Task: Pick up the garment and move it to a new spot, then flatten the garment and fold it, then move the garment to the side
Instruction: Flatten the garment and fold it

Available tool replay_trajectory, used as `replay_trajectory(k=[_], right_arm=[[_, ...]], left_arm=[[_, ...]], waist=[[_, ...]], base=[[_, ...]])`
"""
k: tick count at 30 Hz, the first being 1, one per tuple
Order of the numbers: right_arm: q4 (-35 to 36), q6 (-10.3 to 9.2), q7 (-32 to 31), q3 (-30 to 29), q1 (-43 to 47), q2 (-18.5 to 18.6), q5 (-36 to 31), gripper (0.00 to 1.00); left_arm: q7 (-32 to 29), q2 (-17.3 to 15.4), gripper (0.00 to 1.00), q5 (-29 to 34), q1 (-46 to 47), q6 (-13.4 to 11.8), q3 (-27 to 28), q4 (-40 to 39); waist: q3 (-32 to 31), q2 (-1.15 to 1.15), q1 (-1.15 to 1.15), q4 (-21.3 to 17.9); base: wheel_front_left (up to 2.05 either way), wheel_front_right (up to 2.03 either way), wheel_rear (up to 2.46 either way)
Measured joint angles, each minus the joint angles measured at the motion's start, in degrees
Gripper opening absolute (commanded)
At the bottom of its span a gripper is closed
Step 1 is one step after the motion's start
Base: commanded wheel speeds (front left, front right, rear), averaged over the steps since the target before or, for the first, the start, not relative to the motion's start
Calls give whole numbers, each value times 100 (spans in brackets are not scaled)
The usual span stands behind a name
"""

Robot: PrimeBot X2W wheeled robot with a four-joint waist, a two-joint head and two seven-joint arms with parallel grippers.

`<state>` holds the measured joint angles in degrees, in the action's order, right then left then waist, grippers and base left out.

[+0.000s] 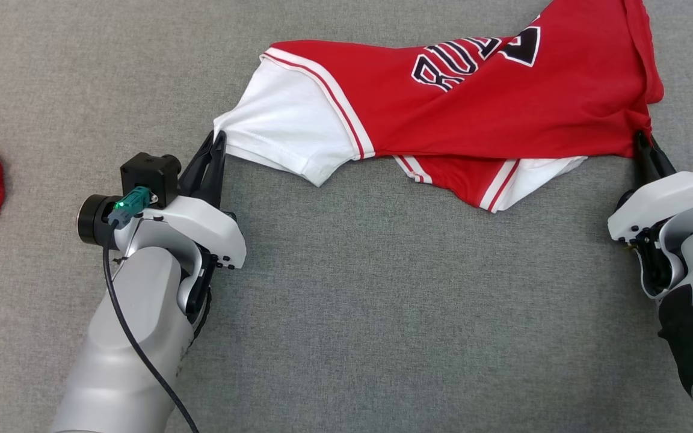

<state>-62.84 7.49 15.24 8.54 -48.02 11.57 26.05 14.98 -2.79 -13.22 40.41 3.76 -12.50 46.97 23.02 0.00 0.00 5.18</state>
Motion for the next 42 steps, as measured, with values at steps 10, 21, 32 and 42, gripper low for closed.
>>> replay_trajectory(k=[10,21,32,42], right_arm=[[309,0,-3,126,322,26,237,0],[1006,0,-10,902,418,271,768,0],[1626,0,-163,1501,-471,724,1181,0],[1603,0,-322,1411,-1162,903,875,0]], left_arm=[[0,0,0,-4,-120,-22,45,30],[-1,0,0,-831,-429,326,260,-45],[-318,-394,0,-2001,-241,366,78,-994],[-1044,-872,0,-2254,275,213,275,-1790]], waist=[[-283,0,0,-121],[-1109,0,0,-382],[-2063,0,0,-629],[-2240,0,0,-762]], base=[[0,0,0],[0,0,0],[0,0,0],[0,0,0]])
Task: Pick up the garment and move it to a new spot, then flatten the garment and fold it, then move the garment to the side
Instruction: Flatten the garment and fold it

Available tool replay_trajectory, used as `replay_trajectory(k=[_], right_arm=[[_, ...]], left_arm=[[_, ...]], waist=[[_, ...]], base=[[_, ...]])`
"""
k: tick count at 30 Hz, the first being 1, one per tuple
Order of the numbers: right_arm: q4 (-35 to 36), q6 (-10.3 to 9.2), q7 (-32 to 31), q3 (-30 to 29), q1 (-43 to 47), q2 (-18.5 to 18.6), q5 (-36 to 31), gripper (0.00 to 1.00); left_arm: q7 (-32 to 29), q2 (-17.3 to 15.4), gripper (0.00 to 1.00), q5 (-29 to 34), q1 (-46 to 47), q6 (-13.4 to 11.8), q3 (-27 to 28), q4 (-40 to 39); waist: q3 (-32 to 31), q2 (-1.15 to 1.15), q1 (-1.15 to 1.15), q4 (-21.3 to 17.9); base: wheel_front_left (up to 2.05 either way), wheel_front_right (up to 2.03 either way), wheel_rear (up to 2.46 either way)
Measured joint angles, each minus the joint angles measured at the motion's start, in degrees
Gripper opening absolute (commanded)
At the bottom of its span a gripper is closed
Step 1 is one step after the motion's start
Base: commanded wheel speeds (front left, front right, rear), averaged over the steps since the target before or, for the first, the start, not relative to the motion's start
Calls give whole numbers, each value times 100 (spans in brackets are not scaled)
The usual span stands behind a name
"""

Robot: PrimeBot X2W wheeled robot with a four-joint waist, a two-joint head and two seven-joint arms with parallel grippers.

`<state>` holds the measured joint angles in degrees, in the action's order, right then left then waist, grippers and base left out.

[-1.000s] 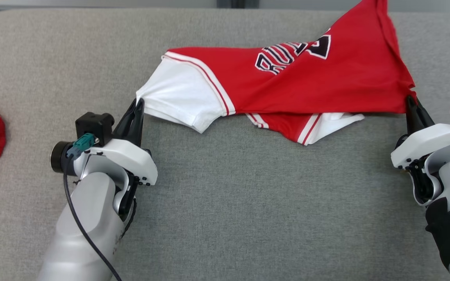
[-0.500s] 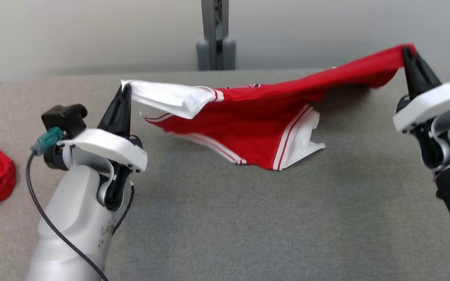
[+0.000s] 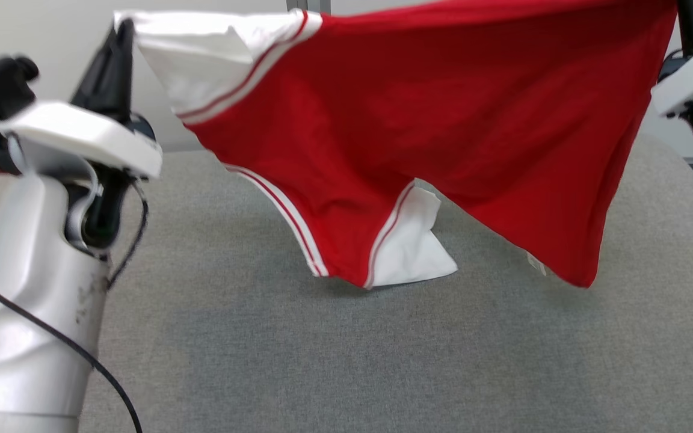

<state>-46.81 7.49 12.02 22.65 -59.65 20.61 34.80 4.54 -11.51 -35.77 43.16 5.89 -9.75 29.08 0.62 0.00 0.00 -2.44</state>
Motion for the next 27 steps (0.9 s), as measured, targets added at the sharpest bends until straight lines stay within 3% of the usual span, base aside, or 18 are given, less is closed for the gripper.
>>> replay_trajectory(k=[7,12,16,21,24,27], right_arm=[[42,0,-155,53,-743,200,-541,0],[-46,1,-353,225,-1767,218,-924,0],[-326,1,-198,430,-2644,141,-1126,0],[-835,1,263,156,-3711,-60,-1456,0],[-719,1,289,-450,-3853,-105,-1695,0],[-58,1,315,-1210,-3818,-157,-2152,0]], left_arm=[[-724,-92,0,94,902,-140,-198,-252],[-996,-110,0,476,2198,-141,-523,75],[-567,13,0,758,3347,-253,-563,698],[888,158,0,1074,4652,-678,-301,1355],[1018,235,0,1243,4937,-735,-166,1506],[1045,304,0,1557,5039,-733,137,861]], waist=[[481,0,0,-2],[1143,0,0,17],[1751,0,0,39],[2424,0,0,59],[2694,0,0,79],[2904,0,0,103]], base=[[0,0,0],[0,0,0],[0,0,0],[0,0,0],[0,0,0],[0,0,0]])
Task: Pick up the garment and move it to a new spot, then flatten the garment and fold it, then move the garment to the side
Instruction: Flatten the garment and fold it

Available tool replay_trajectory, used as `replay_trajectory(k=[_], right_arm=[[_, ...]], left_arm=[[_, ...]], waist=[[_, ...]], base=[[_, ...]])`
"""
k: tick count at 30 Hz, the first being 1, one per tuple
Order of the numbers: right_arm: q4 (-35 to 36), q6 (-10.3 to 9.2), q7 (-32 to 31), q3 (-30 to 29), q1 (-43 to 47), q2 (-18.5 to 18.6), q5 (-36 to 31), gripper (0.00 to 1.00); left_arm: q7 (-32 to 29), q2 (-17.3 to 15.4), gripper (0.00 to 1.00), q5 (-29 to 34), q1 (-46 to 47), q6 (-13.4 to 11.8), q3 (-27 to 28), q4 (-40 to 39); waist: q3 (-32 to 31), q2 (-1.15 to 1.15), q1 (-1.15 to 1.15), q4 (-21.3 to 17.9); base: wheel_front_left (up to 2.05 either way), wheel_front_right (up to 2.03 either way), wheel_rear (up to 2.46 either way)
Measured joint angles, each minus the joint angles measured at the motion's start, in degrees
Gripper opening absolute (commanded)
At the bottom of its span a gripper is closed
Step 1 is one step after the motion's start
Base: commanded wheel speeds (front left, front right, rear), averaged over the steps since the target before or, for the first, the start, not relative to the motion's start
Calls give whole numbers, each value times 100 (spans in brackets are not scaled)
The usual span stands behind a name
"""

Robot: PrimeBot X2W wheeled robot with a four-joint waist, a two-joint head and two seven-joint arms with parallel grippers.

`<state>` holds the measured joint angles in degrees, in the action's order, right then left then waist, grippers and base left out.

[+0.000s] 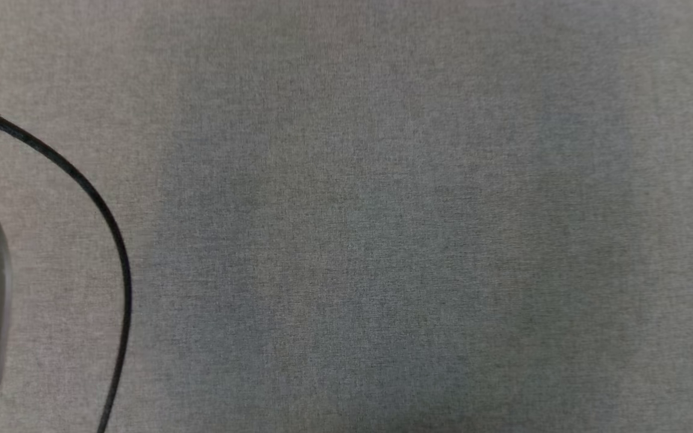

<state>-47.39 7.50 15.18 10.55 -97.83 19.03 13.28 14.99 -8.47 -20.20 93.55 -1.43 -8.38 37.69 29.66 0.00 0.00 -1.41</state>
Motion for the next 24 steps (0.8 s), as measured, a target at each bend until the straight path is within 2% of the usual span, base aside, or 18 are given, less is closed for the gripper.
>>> replay_trajectory(k=[2,5,9,16,24], right_arm=[[194,-1,0,-301,381,-178,-133,0],[189,0,-2,-442,1061,-431,-268,0],[92,-1,-1,-424,1543,-444,-218,0],[-300,0,-1,204,2357,-422,156,0],[-525,0,-2,786,3306,-263,902,0]], left_arm=[[0,60,0,213,-135,109,118,-224],[-2,164,0,464,-642,278,212,-245],[0,312,0,671,-999,556,183,-87],[-1,439,0,888,-1780,750,-34,573],[-1,479,0,890,-2613,793,208,1059]], waist=[[112,0,0,23],[205,0,0,71],[269,0,0,150],[223,0,0,233],[-274,0,0,254]], base=[[0,0,0],[0,0,0],[0,0,0],[0,0,0],[0,0,0]])
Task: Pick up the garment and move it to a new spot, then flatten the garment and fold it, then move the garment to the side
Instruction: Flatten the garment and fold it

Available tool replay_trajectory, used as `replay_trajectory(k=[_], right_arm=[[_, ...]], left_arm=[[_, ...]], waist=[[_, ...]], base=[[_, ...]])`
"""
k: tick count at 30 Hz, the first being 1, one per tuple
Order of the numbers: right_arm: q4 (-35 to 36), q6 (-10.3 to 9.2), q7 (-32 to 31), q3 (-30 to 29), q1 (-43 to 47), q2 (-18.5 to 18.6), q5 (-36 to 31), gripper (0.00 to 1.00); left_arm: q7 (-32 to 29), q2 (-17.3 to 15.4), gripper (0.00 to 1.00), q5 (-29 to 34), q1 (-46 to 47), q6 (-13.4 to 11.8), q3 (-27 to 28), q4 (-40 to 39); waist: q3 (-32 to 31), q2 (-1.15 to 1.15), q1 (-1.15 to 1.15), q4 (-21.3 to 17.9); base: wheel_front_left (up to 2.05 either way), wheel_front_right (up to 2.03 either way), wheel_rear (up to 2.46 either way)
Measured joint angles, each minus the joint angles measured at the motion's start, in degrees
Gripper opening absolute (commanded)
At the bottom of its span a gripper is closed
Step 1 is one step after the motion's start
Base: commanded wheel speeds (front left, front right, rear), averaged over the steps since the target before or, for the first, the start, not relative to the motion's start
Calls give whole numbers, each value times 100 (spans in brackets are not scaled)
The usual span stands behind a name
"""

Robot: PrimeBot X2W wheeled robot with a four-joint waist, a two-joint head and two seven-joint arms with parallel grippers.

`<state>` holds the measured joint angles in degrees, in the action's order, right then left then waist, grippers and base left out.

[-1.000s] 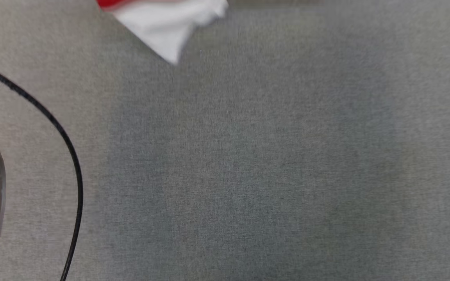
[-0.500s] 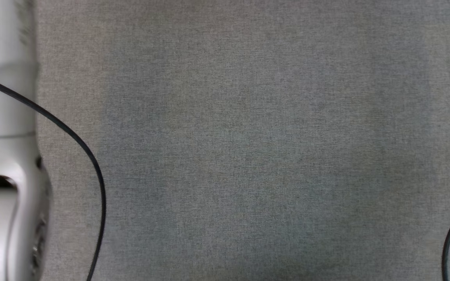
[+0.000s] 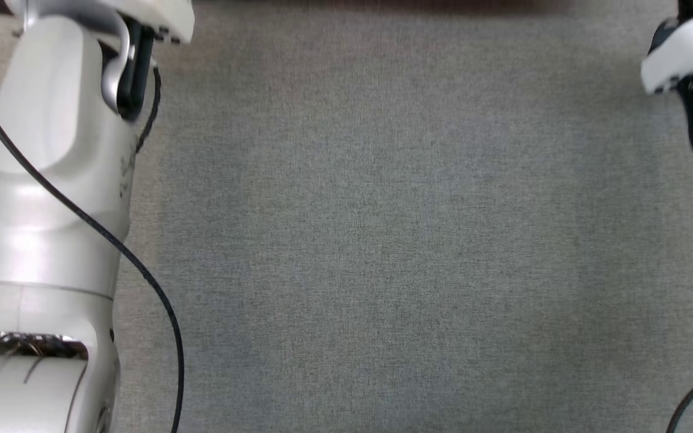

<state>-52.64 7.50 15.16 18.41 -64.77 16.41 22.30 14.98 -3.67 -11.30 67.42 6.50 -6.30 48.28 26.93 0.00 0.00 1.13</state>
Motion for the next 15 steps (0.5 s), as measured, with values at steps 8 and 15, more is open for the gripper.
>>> replay_trajectory(k=[8,15], right_arm=[[-358,0,0,528,592,141,513,0],[-732,0,0,1193,1166,211,1088,0]], left_arm=[[0,-62,0,170,-649,46,-148,419],[1,-110,0,282,-1317,85,-478,896]], waist=[[-511,0,0,0],[-1040,0,0,8]], base=[[0,0,0],[0,0,0]])
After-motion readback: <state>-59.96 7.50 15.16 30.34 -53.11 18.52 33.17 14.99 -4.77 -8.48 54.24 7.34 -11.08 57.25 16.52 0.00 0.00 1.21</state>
